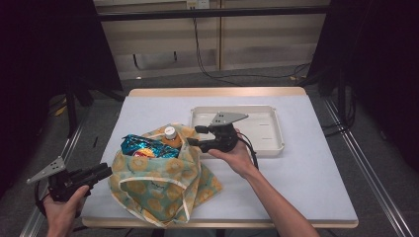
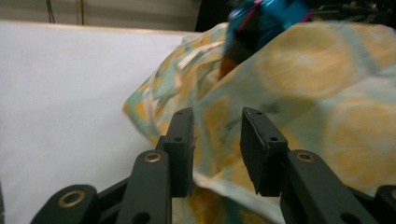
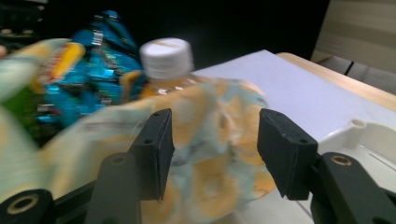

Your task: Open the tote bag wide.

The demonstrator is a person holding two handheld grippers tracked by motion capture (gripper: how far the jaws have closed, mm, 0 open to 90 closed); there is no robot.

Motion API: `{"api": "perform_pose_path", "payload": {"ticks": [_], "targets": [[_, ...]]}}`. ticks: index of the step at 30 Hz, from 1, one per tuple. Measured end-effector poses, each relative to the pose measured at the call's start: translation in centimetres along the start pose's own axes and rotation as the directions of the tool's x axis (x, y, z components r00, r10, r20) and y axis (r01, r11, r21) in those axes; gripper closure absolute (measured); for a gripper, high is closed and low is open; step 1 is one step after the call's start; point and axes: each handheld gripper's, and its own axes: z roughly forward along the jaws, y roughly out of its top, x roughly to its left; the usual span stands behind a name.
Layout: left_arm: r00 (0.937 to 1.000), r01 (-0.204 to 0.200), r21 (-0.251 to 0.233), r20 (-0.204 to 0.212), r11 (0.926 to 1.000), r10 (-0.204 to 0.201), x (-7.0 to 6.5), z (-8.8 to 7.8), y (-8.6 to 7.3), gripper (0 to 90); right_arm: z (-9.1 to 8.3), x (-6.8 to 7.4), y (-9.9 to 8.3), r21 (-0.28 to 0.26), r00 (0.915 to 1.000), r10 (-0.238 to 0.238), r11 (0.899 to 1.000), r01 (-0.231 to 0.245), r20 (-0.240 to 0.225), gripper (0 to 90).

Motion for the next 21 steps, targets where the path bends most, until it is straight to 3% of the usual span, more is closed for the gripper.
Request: {"api": "perform_pose_path", "payload": {"ticks": [1, 2, 3, 4, 10, 14, 17, 19, 21], "targets": [[0.9999, -0.01, -0.011, -0.005, 0.9999, 0.01, -0.5, -0.2, 0.2, 64.8, -0.4, 0.5, 0.1, -0.006, 0.9999, -0.008, 1.0, 0.008, -0.011, 46.3], [0.9991, -0.031, -0.017, 0.027, 0.9994, 0.032, -0.9, -0.3, 0.4, 64.8, -0.8, 1.0, 0.3, -0.012, 0.9995, -0.012, 1.0, 0.011, -0.029, 46.4], [0.9993, -0.036, -0.029, 0.006, 0.9989, 0.037, -1.6, -0.4, 0.6, 64.8, -1.3, 1.5, 0.4, -0.022, 0.9983, -0.018, 1.0, 0.017, -0.056, 47.1], [0.9978, -0.065, -0.019, 0.011, 0.9977, 0.065, -2.1, -0.5, 0.9, 64.8, -1.6, 2.0, 0.6, -0.033, 0.9963, -0.027, 0.999, 0.025, -0.081, 48.1], [0.9886, -0.119, -0.04, 0.088, 0.9921, 0.122, -4.6, -0.2, 2.3, 58.5, -3.1, 4.7, 1.3, -0.044, 0.9832, -0.06, 0.998, 0.053, -0.172, 51.0], [0.9833, -0.13, -0.035, 0.124, 0.9909, 0.133, -5.5, 1.0, 2.6, 49.5, -2.4, 5.8, 1.0, -0.018, 0.9719, -0.072, 0.997, 0.07, -0.224, 50.8], [0.9832, -0.155, 0.022, 0.101, 0.9877, 0.152, -5.8, 2.1, 2.5, 42.3, -1.4, 6.4, 0.5, -0.006, 0.9628, -0.077, 0.997, 0.078, -0.259, 50.9], [0.9836, -0.159, 0.049, 0.094, 0.9861, 0.154, -5.8, 2.5, 2.3, 45.1, -0.8, 6.8, 0.2, 0.017, 0.9593, -0.086, 0.995, 0.094, -0.269, 53.5], [0.9788, -0.171, 0.052, 0.123, 0.9839, 0.164, -5.7, 2.5, 2.0, 63.6, -0.4, 7.1, -0.1, 0.028, 0.9569, -0.089, 0.995, 0.1, -0.277, 63.9]]}}
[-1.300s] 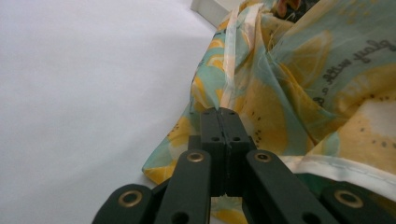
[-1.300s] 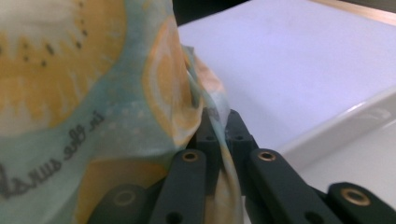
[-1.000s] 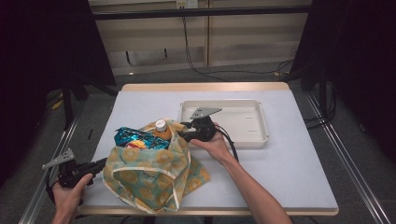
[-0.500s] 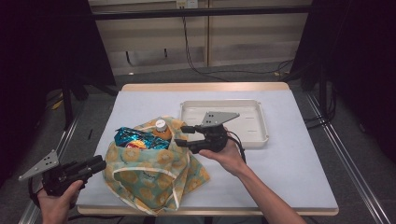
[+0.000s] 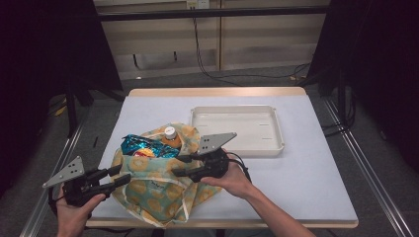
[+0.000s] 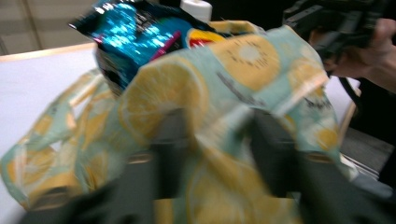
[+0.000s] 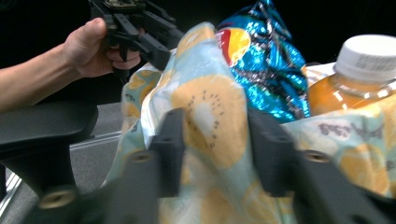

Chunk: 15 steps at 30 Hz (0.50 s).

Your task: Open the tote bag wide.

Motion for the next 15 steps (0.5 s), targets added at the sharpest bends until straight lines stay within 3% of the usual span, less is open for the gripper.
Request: {"api": "perform_pose_path", "payload": {"ticks": [2, 4, 10, 15], "targets": [[1.0, -0.006, -0.004, -0.005, 1.0, 0.006, -0.3, -0.3, -0.2, 81.6, 0.1, 0.2, -0.1, 0.003, 1.0, -0.003, 1.0, 0.003, 0.003, 77.7], [0.9999, -0.013, -0.011, 0.007, 0.9999, 0.013, -0.4, -0.9, -0.2, 89.7, -0.1, 0.4, -0.1, -0.01, 1.0, 0.001, 1.0, -0.001, -0.001, 85.5], [0.999, -0.042, -0.01, 0.011, 0.9991, 0.042, -1.3, -1.9, -0.3, 90.0, -0.7, 1.7, 0.1, -0.038, 0.9992, -0.019, 0.999, 0.018, -0.035, 89.2], [0.9985, -0.028, 0.012, 0.048, 0.9995, 0.028, -2.4, -2.2, -2.6, 90.0, -0.3, 2.6, -0.7, 0.003, 0.9978, -0.015, 1.0, 0.015, -0.065, 88.4]]}}
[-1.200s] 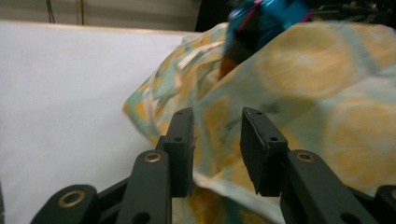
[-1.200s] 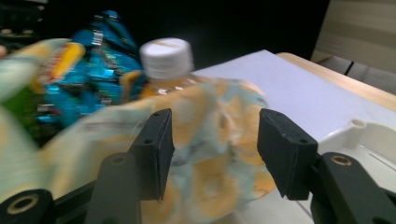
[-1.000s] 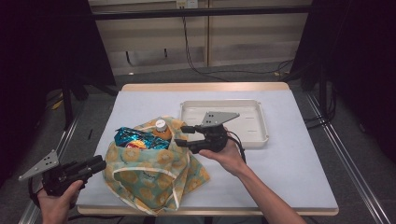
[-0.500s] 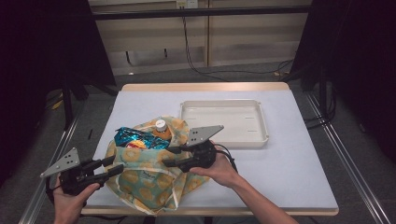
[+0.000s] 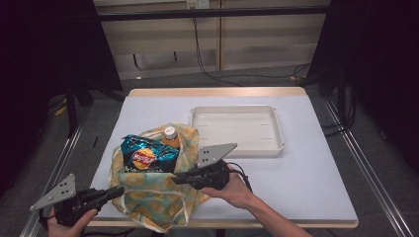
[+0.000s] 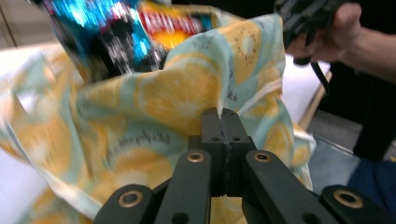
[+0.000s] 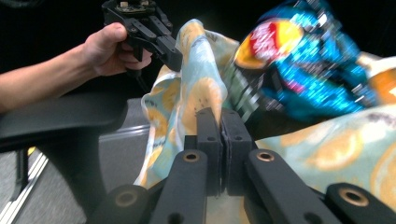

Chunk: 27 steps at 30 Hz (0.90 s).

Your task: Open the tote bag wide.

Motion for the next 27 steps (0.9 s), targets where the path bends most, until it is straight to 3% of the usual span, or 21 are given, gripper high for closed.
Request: {"api": "perform_pose_path", "payload": {"ticks": [3, 5, 6, 8, 16, 25, 27], "targets": [[0.9996, 0.028, 0.033, 0.001, 0.9991, -0.028, 0.1, 0.3, -1.3, 90.0, 0.2, 0.4, -0.9, 0.026, 0.9998, 0.012, 1.0, -0.011, -0.017, 87.2], [0.9995, 0.032, 0.038, 0.004, 0.9988, -0.032, 0.2, 0.5, -1.6, 90.0, 0.3, 0.4, -1.3, 0.034, 0.9998, 0.012, 0.999, -0.011, -0.015, 86.9], [0.9994, 0.033, 0.07, -0.005, 0.997, -0.033, 0.3, 0.7, -2.0, 90.0, 0.6, 0.4, -2.0, 0.05, 0.9996, 0.023, 0.998, -0.022, -0.014, 85.9], [0.9995, 0.031, 0.09, -0.001, 0.9955, -0.031, 0.4, 1.0, -2.4, 90.0, 1.0, 0.4, -2.6, 0.058, 0.9993, 0.035, 0.998, -0.034, -0.015, 85.1], [0.9973, 0.07, 0.128, 0.014, 0.9893, -0.072, 0.8, 1.6, -3.9, 90.0, 1.5, 0.6, -3.4, 0.097, 0.9985, 0.038, 0.995, -0.034, -0.041, 83.5], [0.9954, 0.078, 0.175, 0.042, 0.9814, -0.087, 1.4, 2.4, -5.4, 90.0, 1.7, 0.4, -6.6, 0.149, 0.9946, 0.098, 0.985, -0.092, -0.034, 86.0], [0.995, 0.076, 0.191, 0.049, 0.9786, -0.087, 1.5, 2.4, -5.5, 89.6, 1.9, 0.5, -7.2, 0.175, 0.9954, 0.091, 0.981, -0.085, -0.03, 85.9]]}}
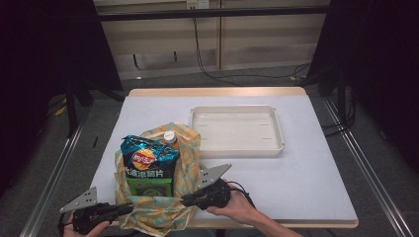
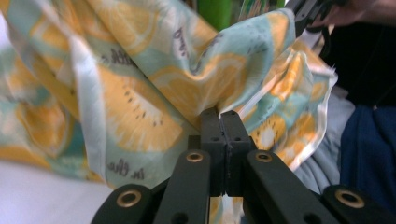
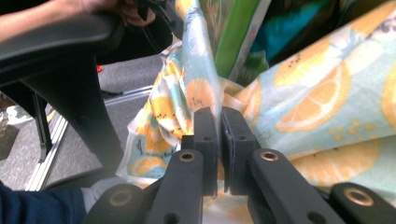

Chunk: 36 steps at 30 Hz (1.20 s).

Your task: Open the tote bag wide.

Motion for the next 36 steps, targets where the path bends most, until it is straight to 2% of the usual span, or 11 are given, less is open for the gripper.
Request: {"api": "perform_pose_path", "payload": {"ticks": [1, 4, 7, 9, 11, 17, 21, 26, 32, 35, 36], "targets": [[0.9999, 0.009, 0.016, -0.006, 0.9998, -0.009, 0.0, 0.0, -0.2, 89.0, 0.1, 0.0, -0.2, 0.004, 1.0, 0.005, 1.0, -0.005, -0.001, 85.2], [1.0, -0.005, -0.004, -0.008, 1.0, 0.005, -0.1, -0.3, 0.0, 87.1, -0.1, 0.0, 0.1, -0.004, 1.0, -0.003, 1.0, 0.003, -0.005, 80.7], [0.9997, 0.015, -0.053, 0.02, 0.9985, -0.014, -0.1, -0.7, 0.2, 83.6, -0.7, 0.0, 0.7, -0.027, 0.9999, -0.014, 1.0, 0.014, -0.006, 73.0], [0.9991, 0.025, -0.116, 0.036, 0.9929, -0.021, -0.1, -1.4, 0.7, 79.6, -1.8, -0.1, 1.4, -0.054, 0.9994, -0.03, 0.998, 0.031, 0.019, 65.1], [0.9996, 0.022, -0.136, 0.021, 0.9905, -0.019, -0.3, -1.9, 1.1, 78.4, -2.7, -0.3, 1.6, -0.081, 0.9994, -0.019, 0.997, 0.022, 0.03, 60.8], [0.9999, 0.006, -0.152, -0.014, 0.9883, -0.008, -0.5, -2.6, 2.3, 69.2, -5.0, -1.3, 2.9, -0.14, 0.9929, -0.007, 0.99, 0.024, 0.119, 55.5], [0.9995, -0.008, -0.161, -0.032, 0.9869, 0.003, -0.4, -3.2, 2.8, 64.4, -5.8, -2.4, 4.0, -0.174, 0.9825, 0.008, 0.984, 0.025, 0.186, 51.4], [0.9989, 0.001, -0.17, -0.045, 0.9855, -0.009, -0.5, -3.7, 2.8, 58.9, -5.9, -4.7, 5.3, -0.23, 0.9657, 0.058, 0.973, 0.002, 0.253, 48.1], [0.998, 0.009, -0.209, -0.059, 0.9779, -0.022, 0.0, -4.4, 2.9, 59.0, -4.6, -6.5, 7.0, -0.25, 0.9598, 0.082, 0.968, -0.013, 0.268, 45.7], [0.9965, -0.003, -0.215, -0.083, 0.9766, -0.015, 0.3, -4.6, 3.5, 59.1, -3.8, -6.9, 7.4, -0.23, 0.9564, 0.08, 0.973, -0.014, 0.281, 45.0], [0.9944, -0.014, -0.207, -0.106, 0.9783, -0.008, 0.4, -4.6, 3.8, 59.1, -3.5, -7.0, 7.5, -0.217, 0.9513, 0.083, 0.976, -0.017, 0.297, 44.4]]}}
